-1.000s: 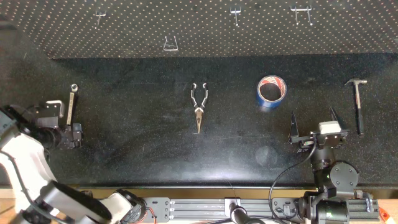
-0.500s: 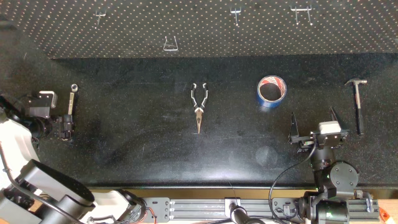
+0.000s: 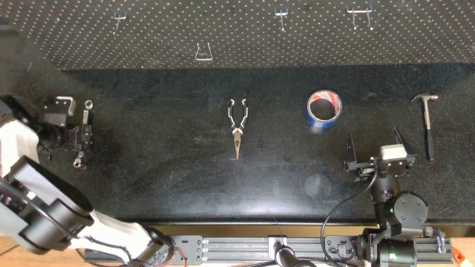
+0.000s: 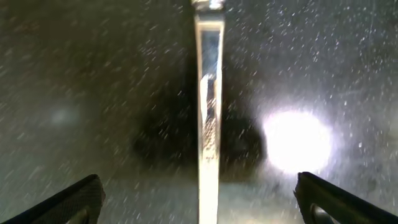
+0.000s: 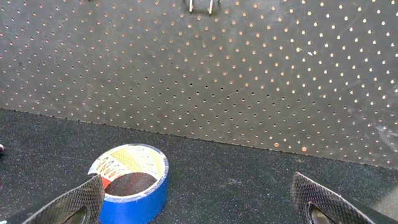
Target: Place Tools Onto Pegboard
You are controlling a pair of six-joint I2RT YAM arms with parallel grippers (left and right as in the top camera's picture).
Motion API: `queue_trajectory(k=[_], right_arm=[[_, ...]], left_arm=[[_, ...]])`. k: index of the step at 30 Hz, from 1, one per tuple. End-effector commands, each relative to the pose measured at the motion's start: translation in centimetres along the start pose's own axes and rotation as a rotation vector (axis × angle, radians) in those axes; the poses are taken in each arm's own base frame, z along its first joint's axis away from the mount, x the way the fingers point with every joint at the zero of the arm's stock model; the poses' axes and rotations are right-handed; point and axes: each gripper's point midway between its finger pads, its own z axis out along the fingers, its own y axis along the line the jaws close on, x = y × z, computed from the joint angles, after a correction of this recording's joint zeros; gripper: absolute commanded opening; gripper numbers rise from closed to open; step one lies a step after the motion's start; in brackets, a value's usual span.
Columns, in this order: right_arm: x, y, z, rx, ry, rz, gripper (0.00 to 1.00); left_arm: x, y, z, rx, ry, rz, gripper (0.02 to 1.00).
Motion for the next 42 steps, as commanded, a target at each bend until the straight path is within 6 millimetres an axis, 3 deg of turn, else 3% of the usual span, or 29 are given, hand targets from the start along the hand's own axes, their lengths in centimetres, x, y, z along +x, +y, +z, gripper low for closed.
queue_trajectory(k=[1,5,9,19,20,24,25,26,28,38,42], right_arm=[[0.1,0.4,0.0,-0.022,-0.003,-0.014,0.974],[0.1,0.4,0.0,-0.022,-0.003,-0.014,0.974],[0.1,0.4,0.0,-0.022,-0.003,-0.014,0.974],[0.1,0.4,0.0,-0.022,-0.003,-0.014,0.974],[0.1,0.4,0.0,-0.022,-0.003,-0.014,0.974],[0.1,0.4,0.0,-0.022,-0.003,-0.014,0.974],[0.1,0.4,0.0,-0.022,-0.003,-0.014,0.976],[0.1,0.4,0.0,-0.022,-0.003,-0.014,0.974],[0.1,0.4,0.0,-0.022,-0.003,-0.014,0.974],[0.1,0.4,0.0,-0.022,-0.003,-0.014,0.974],[0.1,0.4,0.0,-0.022,-0.003,-0.014,0.976]], left_arm=[[-2.3,0.5,1.0,0.013,-0.019,-0.024,0.993],[-3.2,1.2,1.2,0.005,-0.029,-0.055,0.993],[-3.0,0.1,2.8,0.039,0.007,-0.044,0.993],[-3.1,-0.4,3.0,0.049,0.014,-0.033,0.987],[-3.1,-0.4,3.0,0.051,0.017,-0.034,0.897],[-2.8,-0.7,3.0,0.061,0.028,-0.037,0.347],[-2.8,-0.7,3.0,0.061,0.028,-0.037,0.283],[-2.8,-0.7,3.0,0.061,0.028,-0.037,0.15],[-2.8,-0.7,3.0,0.061,0.028,-0.037,0.036],[-2.9,-0.7,2.8,0.061,0.022,-0.036,0.027],[-4.8,-0.6,-1.4,0.005,-0.072,-0.013,0.029]])
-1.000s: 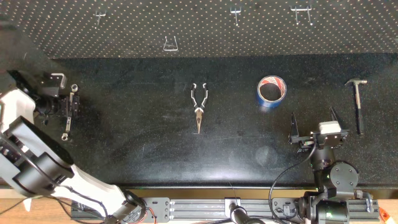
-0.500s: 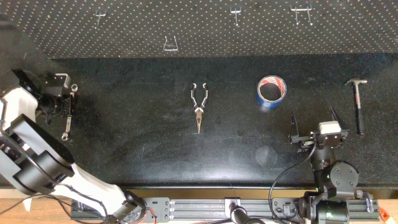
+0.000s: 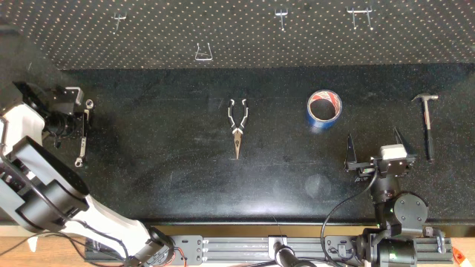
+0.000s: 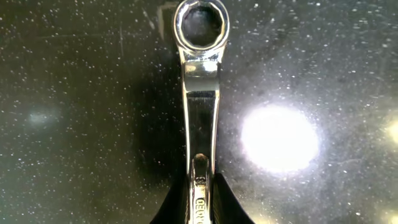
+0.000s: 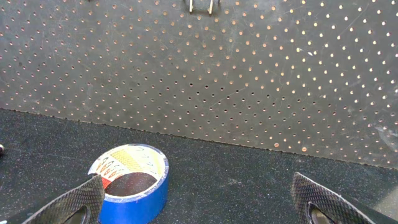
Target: Place Tools Onto Pegboard
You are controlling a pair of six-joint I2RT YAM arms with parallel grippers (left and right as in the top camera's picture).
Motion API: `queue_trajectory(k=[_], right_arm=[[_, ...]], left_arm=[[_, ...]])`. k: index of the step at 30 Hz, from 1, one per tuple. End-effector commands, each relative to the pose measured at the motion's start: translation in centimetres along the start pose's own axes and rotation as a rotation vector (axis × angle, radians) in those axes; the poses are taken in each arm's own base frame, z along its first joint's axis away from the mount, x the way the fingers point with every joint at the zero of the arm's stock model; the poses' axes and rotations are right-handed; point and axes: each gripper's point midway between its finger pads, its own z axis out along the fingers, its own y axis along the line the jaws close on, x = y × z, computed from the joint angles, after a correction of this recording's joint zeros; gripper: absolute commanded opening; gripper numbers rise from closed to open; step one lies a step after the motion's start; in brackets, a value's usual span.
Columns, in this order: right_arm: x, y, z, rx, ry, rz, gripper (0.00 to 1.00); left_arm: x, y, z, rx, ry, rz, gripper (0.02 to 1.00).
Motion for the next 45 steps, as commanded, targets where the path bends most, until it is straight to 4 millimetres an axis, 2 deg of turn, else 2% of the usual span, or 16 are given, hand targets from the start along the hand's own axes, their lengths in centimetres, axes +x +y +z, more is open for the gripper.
queue_trajectory(k=[1,4,7,11,14,16,19,22,26,28,30,32,33,37,41,45], right_arm=[[0.1,0.4,0.0,-0.021,-0.003,-0.014,0.974],[0.1,0.4,0.0,-0.021,-0.003,-0.014,0.976],[0.1,0.4,0.0,-0.021,-0.003,-0.014,0.976],[0.1,0.4,0.0,-0.021,-0.003,-0.014,0.974],[0.1,0.4,0.0,-0.021,-0.003,-0.014,0.974],[0.1,0.4,0.0,-0.021,-0.003,-0.014,0.974],[0.1,0.4,0.0,-0.021,-0.003,-0.014,0.974],[0.1,0.4,0.0,-0.021,-0.003,-0.014,0.974],[0.1,0.4,0.0,-0.021,-0.003,-0.014,0.976],[0.1,0.4,0.0,-0.021,-0.003,-0.014,0.974],[0.1,0.4,0.0,-0.021,-0.003,-0.014,0.976],[0.1,0.4,0.0,-0.021,-0.003,-0.014,0.974],[0.1,0.4,0.0,-0.021,-0.003,-0.014,0.974],[0.1,0.4,0.0,-0.021,-0.003,-0.014,0.976],[0.1,0.4,0.0,-0.021,-0.003,-0.014,0.974],[0.1,0.4,0.0,-0.021,-0.003,-0.014,0.976]], left_arm=[[-2.5,-0.2,-5.5,-0.069,-0.132,0.034,0.031],[-2.3,-0.8,-7.1,-0.104,-0.173,0.046,0.027],[-1.3,-1.9,-8.2,-0.122,-0.193,0.053,0.027],[0.2,-4.0,-11.1,-0.176,-0.257,0.072,0.029],[2.2,-5.9,-12.8,-0.261,-0.332,0.093,0.029],[2.6,-6.9,-14.3,-0.293,-0.408,0.038,0.029],[1.1,-9.9,-16.1,-0.268,-0.51,0.062,0.029],[-0.3,-10.6,-16.8,-0.233,-0.583,0.057,0.027],[-1.5,-12.7,-20.0,-0.222,-0.752,0.136,0.025],[-2.1,-14.9,-19.6,-0.155,-0.779,0.151,0.027],[-3.7,-17.3,-18.6,-0.146,-0.85,0.22,0.027],[-5.4,-17.8,-18.7,-0.195,-0.943,0.187,0.025],[-6.8,-18.5,-19.1,-0.148,-1.002,0.135,0.027],[-8.5,-18.0,-18.7,-0.148,-1.037,0.126,0.027],[-9.2,-17.6,-17.8,-0.144,-1.028,0.121,0.027],[-10.8,-17.1,-17.9,-0.119,-1.086,0.054,0.025]])
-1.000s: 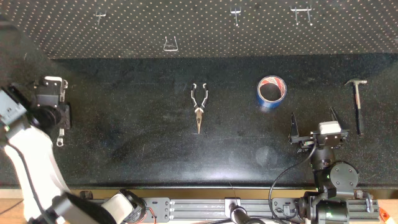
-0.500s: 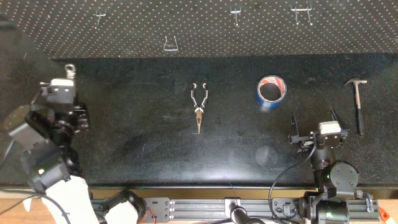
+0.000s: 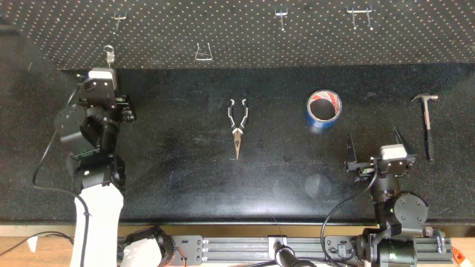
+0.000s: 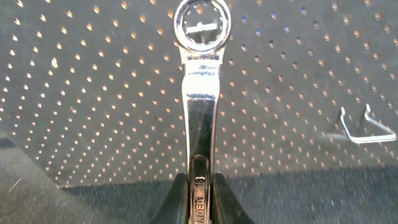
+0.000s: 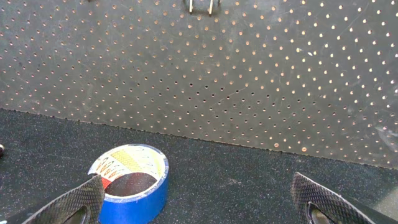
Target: Place Tools Onto Pegboard
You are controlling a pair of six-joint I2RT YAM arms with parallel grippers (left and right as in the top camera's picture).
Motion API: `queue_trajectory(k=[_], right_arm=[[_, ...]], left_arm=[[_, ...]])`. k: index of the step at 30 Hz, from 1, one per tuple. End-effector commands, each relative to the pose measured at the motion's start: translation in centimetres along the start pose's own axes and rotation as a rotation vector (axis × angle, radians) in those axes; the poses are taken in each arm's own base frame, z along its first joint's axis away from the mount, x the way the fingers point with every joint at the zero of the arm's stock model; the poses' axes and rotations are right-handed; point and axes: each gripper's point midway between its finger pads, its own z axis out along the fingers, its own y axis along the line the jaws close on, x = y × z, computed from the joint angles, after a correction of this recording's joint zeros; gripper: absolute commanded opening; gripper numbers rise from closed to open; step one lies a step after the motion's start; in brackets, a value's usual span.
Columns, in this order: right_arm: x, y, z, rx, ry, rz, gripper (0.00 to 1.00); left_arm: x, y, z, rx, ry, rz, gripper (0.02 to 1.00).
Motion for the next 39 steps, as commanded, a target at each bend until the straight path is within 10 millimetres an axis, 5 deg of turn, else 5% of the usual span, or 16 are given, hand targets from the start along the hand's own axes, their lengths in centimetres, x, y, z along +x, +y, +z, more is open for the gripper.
queue_trajectory(k=[1,8,13,22,28,39], right_arm=[[0.1,0.4,0.0,-0.022,-0.003,-0.014,0.976],[0.1,0.4,0.0,-0.022,-0.003,-0.014,0.974],[0.1,0.4,0.0,-0.022,-0.003,-0.014,0.976],[0.1,0.4,0.0,-0.022,-0.003,-0.014,0.974],[0.1,0.4,0.0,-0.022,-0.003,-0.014,0.976],[0.1,0.4,0.0,-0.022,-0.003,-0.014,0.976]], left_arm=[[-1.2,0.7,1.1,-0.022,-0.049,-0.046,0.027],[-2.6,1.3,3.0,-0.014,-0.05,-0.046,0.027],[-2.4,-0.8,3.7,0.038,-0.038,-0.033,0.027],[-1.2,0.2,4.5,-0.016,-0.001,-0.04,0.027],[-2.3,0.6,5.4,-0.017,-0.012,-0.038,0.027],[-0.3,0.5,6.8,-0.006,0.039,-0.049,0.06]])
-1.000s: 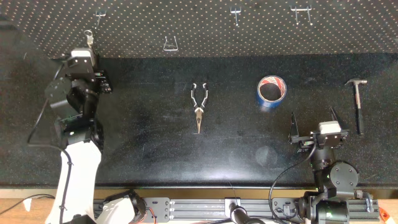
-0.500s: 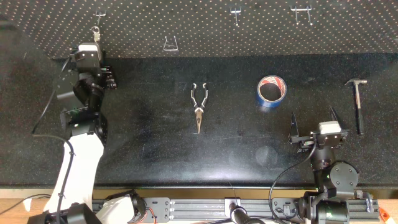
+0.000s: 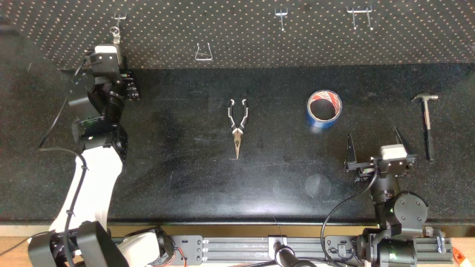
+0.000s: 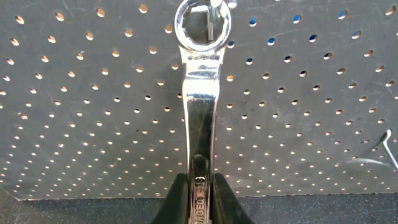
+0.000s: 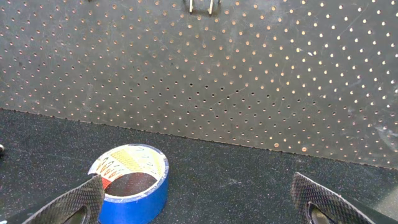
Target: Place Tools Onto Pegboard
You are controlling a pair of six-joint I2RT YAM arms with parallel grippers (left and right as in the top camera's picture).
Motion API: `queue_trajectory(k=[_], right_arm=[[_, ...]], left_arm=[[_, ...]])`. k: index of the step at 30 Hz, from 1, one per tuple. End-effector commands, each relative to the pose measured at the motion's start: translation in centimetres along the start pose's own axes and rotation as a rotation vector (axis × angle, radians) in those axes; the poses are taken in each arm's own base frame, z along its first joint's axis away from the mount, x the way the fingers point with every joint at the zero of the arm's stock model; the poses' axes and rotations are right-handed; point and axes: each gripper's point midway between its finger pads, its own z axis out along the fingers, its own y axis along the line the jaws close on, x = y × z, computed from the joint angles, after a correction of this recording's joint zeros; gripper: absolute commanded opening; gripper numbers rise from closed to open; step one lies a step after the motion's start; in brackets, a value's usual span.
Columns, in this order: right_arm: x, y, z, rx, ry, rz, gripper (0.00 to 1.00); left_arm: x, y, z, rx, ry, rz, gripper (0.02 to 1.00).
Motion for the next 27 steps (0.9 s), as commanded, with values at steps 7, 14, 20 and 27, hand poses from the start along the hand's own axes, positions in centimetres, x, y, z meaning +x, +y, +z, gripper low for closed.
queue_trajectory(k=[7,14,20,27], right_arm=[[0.1,0.4,0.0,-0.021,-0.003,-0.014,0.974],[0.1,0.4,0.0,-0.021,-0.003,-0.014,0.972],[0.1,0.4,0.0,-0.021,-0.003,-0.014,0.974],[0.1,0.4,0.0,-0.021,-0.003,-0.014,0.974]], left_arm=[[-2.0,0.4,0.5,-0.014,-0.058,0.007,0.996],[-3.8,-0.1,-4.1,-0.021,-0.04,0.003,0.996],[-7.0,-1.2,-11.9,-0.031,-0.116,0.018,0.996],[-0.4,-4.2,-12.8,0.074,0.162,-0.261,0.993]])
